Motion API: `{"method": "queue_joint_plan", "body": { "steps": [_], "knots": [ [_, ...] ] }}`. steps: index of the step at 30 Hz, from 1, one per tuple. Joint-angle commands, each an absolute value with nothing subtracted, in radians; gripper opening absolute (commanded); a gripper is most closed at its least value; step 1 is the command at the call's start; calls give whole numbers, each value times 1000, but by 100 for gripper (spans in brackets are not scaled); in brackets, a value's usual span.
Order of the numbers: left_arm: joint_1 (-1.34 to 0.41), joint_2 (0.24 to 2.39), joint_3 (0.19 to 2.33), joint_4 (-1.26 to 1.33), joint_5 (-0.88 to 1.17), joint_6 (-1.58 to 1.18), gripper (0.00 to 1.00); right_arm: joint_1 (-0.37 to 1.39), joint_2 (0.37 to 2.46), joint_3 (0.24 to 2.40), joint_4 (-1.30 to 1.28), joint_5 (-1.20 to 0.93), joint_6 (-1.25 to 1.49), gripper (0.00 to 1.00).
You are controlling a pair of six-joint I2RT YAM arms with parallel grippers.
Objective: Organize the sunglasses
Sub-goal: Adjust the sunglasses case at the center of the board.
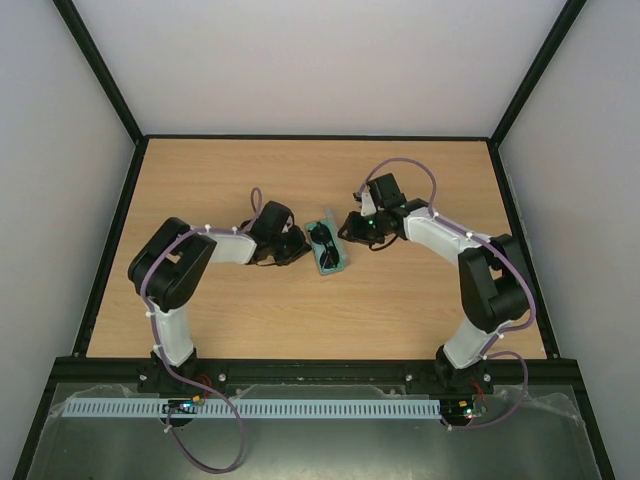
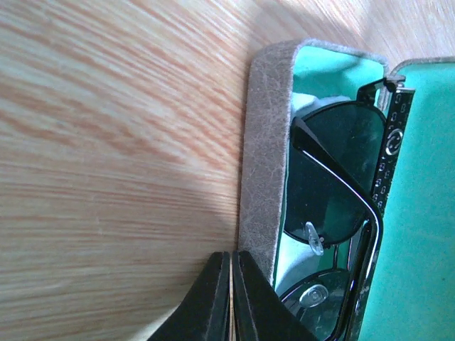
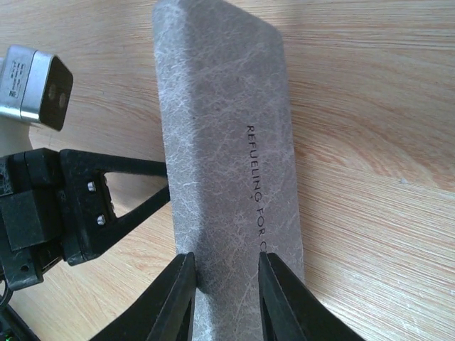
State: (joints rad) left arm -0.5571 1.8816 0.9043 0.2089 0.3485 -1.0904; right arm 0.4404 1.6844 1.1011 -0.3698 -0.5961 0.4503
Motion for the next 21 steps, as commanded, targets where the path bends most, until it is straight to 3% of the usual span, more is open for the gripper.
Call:
{"method": "queue_joint_plan", "body": {
  "steps": [1, 21],
  "knots": [
    [-557, 1907, 938, 197, 329, -1073, 6, 443, 1660, 1070, -350, -614, 450, 28],
    [-537, 1901, 940, 201, 341, -1059, 5, 494, 1707, 1088, -330, -600, 475, 21]
  ]
}}
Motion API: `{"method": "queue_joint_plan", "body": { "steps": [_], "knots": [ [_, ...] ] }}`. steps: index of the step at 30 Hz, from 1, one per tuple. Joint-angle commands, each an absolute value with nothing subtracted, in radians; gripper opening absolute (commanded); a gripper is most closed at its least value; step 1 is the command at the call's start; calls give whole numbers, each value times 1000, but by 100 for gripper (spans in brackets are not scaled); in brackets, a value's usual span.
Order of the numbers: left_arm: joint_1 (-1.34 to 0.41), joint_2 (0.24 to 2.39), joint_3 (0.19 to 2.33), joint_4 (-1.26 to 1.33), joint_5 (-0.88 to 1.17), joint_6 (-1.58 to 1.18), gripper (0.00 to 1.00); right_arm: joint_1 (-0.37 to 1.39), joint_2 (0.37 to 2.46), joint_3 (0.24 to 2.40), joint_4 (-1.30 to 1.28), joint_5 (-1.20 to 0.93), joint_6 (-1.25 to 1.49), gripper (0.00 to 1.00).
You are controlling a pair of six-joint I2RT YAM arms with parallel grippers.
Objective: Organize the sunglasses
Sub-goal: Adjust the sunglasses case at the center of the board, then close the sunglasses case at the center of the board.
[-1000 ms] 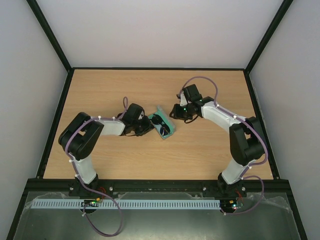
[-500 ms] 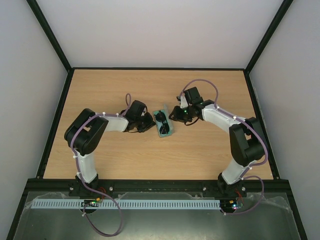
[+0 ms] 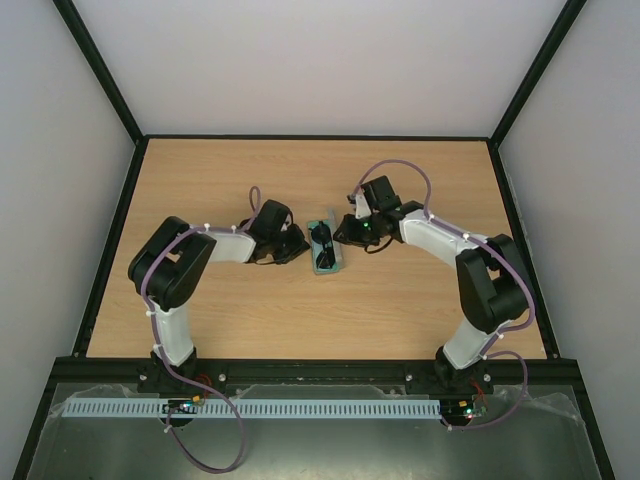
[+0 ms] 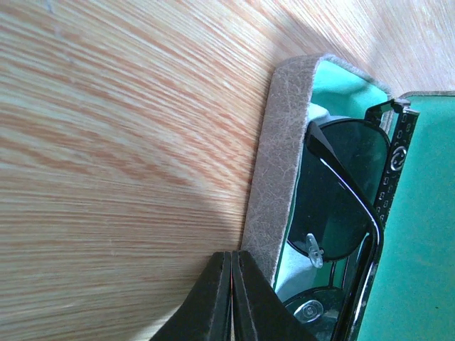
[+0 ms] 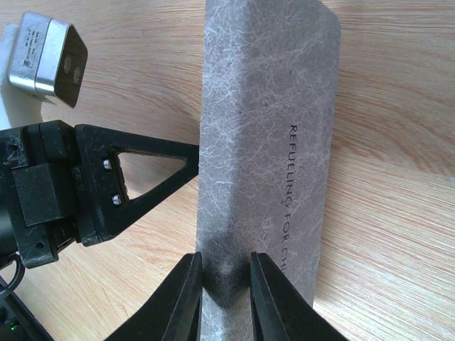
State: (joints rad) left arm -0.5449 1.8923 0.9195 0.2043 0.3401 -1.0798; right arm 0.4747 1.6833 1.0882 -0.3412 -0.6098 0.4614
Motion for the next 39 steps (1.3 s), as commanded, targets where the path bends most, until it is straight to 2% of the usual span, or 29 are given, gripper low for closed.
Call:
{"method": "queue_joint_plan", "body": {
  "steps": [1, 39],
  "knots": [
    [-537, 1899, 940, 200, 342, -1059, 5, 496, 1707, 1087, -328, -600, 475, 21],
    [-509, 1854, 904, 196, 348, -1041, 5, 536, 1770, 1150, -368, -554, 481, 22]
  ]
}}
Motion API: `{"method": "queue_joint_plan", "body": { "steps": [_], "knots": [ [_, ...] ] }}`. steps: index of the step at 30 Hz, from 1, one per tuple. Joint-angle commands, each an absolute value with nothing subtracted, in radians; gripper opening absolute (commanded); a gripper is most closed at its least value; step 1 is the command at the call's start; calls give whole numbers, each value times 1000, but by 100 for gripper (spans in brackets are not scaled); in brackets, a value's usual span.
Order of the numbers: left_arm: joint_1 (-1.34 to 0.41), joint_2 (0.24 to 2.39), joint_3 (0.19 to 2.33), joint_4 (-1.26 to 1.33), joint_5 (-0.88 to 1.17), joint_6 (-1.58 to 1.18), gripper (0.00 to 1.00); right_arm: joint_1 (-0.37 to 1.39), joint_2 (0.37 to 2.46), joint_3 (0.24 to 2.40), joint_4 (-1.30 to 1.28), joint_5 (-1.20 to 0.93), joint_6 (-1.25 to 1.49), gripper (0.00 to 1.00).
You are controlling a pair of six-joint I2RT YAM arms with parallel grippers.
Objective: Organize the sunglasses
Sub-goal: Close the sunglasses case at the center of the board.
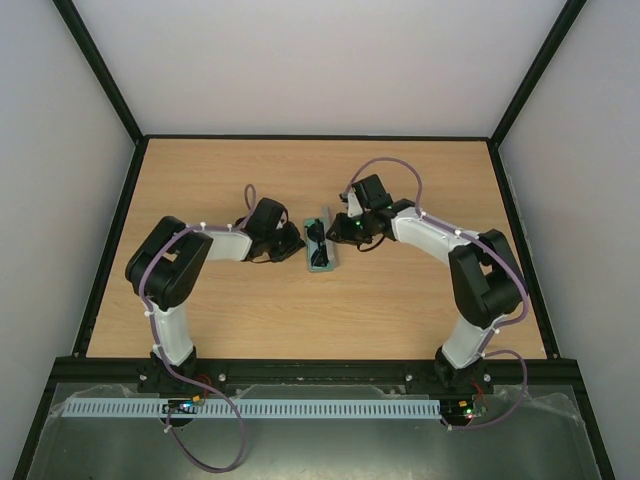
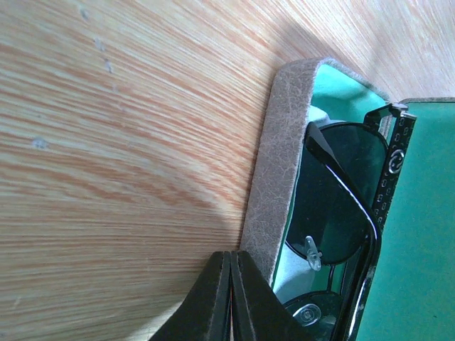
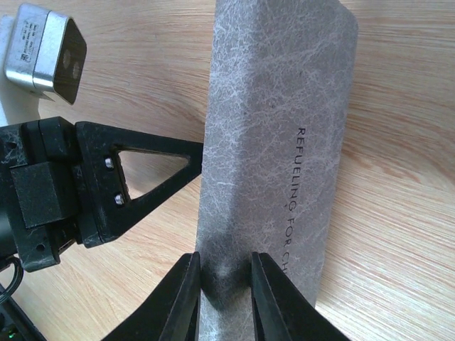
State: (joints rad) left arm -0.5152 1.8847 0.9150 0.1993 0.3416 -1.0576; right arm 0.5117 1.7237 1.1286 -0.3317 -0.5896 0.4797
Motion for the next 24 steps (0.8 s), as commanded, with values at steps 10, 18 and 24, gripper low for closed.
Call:
{"method": "queue_joint_plan", "body": {
  "steps": [10, 18, 24],
  "knots": [
    [-503, 1850, 896, 203, 353, -1037, 5, 587, 1839, 1190, -385, -513, 479, 25],
    [-496, 1830, 871, 209, 355, -1039, 4, 613, 1864, 1230, -395, -508, 486, 28],
    [-472, 1769, 816, 204, 354, -1042, 5, 615, 1838, 1243, -405, -507, 488, 33]
  ]
}}
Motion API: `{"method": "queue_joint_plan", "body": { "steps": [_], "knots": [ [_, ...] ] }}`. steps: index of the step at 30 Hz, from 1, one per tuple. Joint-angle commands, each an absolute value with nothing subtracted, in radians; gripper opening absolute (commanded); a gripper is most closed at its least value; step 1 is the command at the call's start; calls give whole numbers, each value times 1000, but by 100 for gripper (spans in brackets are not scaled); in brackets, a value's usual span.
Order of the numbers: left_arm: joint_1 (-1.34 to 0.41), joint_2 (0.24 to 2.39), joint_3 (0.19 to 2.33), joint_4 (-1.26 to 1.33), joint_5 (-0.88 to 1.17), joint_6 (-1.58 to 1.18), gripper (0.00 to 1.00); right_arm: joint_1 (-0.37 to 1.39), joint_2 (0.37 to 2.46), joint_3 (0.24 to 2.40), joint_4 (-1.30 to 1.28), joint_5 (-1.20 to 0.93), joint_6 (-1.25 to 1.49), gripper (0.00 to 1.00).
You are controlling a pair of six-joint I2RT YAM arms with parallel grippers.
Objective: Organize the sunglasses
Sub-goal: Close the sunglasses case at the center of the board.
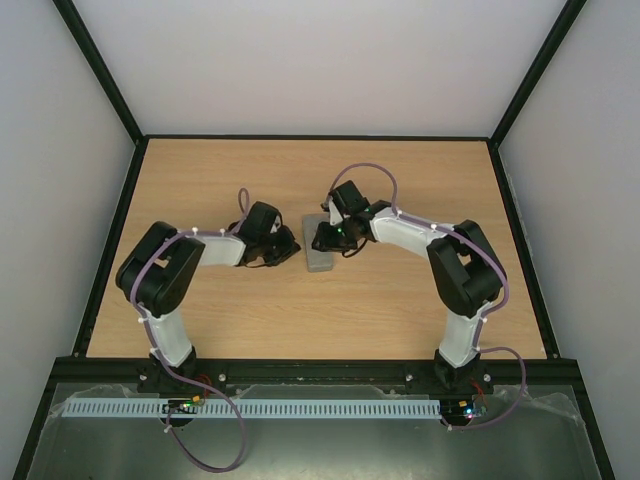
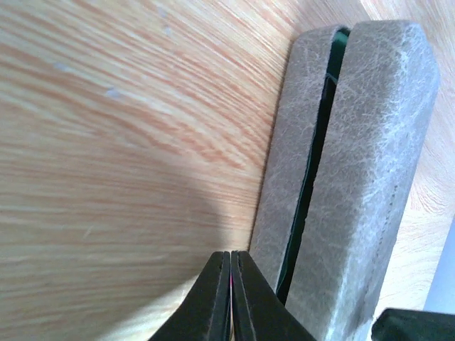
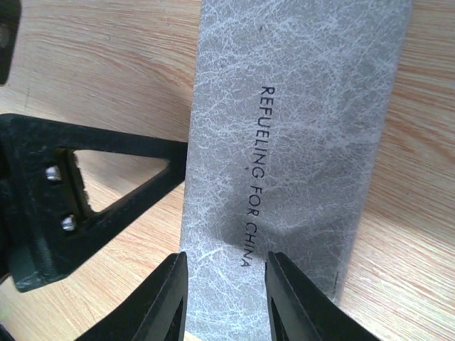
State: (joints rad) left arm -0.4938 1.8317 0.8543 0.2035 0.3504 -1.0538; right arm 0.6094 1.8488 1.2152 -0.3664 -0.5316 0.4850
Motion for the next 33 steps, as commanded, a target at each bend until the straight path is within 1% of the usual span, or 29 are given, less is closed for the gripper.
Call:
{"method": "queue_joint_plan", "body": {
  "steps": [1, 6, 8, 11, 14, 16, 20, 22, 25, 30, 33],
  "knots": [
    [-466, 1756, 805, 200, 354, -1043, 5, 615, 1833, 1244, -412, -504, 488, 34],
    [-433, 1673, 739, 175, 361, -1029, 8, 616, 1745, 1198, -438, -469, 495, 34],
    [-418, 1627, 721, 159, 363, -1017, 12, 619, 1696, 1149, -441, -446, 502, 35],
    [-391, 1596, 722, 131, 354, -989, 24, 636, 1628, 1060, -422, -416, 528, 35],
    [-347, 1633, 806, 91, 366, -955, 38, 670, 1587, 992, -393, -384, 572, 34],
    [-334, 1676, 902, 60, 392, -937, 42, 697, 1576, 962, -371, -367, 598, 34],
    [-339, 1754, 1071, -4, 395, -924, 41, 746, 1588, 973, -336, -325, 630, 30],
    [-339, 1792, 1137, -24, 395, -918, 37, 755, 1616, 1013, -344, -295, 649, 30],
    [-343, 1850, 1233, -40, 408, -917, 30, 758, 1657, 1085, -358, -273, 657, 29],
    [-366, 1907, 1288, -6, 444, -955, 19, 759, 1732, 1164, -354, -284, 671, 27],
    [-385, 1939, 1298, 13, 450, -972, 15, 762, 1771, 1177, -336, -297, 679, 26]
  ]
}}
